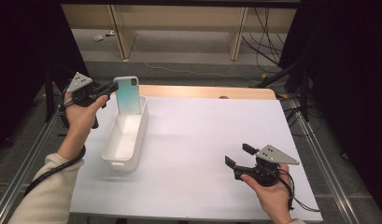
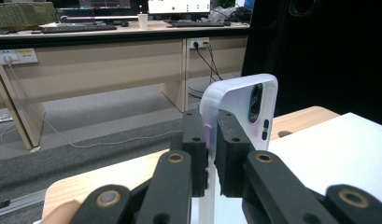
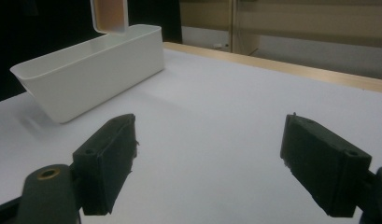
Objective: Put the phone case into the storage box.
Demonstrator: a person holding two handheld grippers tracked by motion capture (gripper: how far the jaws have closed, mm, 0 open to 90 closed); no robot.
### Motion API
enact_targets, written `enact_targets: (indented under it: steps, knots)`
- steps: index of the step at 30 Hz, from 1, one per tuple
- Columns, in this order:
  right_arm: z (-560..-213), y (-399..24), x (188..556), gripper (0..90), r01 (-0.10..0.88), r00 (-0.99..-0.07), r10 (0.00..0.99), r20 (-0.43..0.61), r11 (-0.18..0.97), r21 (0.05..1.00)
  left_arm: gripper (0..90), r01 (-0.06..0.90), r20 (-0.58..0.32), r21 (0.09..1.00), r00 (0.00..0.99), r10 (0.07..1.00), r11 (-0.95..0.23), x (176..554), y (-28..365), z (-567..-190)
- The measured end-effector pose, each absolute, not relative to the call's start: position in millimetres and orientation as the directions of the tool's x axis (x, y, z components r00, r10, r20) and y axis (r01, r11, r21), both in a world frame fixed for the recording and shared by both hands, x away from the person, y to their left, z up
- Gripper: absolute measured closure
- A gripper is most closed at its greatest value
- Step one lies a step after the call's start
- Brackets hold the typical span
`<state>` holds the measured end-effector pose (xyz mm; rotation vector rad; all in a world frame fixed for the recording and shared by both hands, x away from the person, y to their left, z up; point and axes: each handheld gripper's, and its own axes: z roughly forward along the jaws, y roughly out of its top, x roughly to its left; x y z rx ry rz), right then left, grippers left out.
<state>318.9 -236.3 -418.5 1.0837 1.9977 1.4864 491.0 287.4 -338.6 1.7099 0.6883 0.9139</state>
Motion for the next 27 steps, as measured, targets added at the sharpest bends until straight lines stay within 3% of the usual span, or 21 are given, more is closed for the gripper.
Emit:
enact_targets:
  steps: [27]
  knots:
    - [-418.5,-237.0,319.4,19.5,0.325,-0.603,0.79,0.105,0.124,0.938,83.1,0.008,0.28,0.942,0.526,0.803,-0.334,501.3,292.4,-337.7]
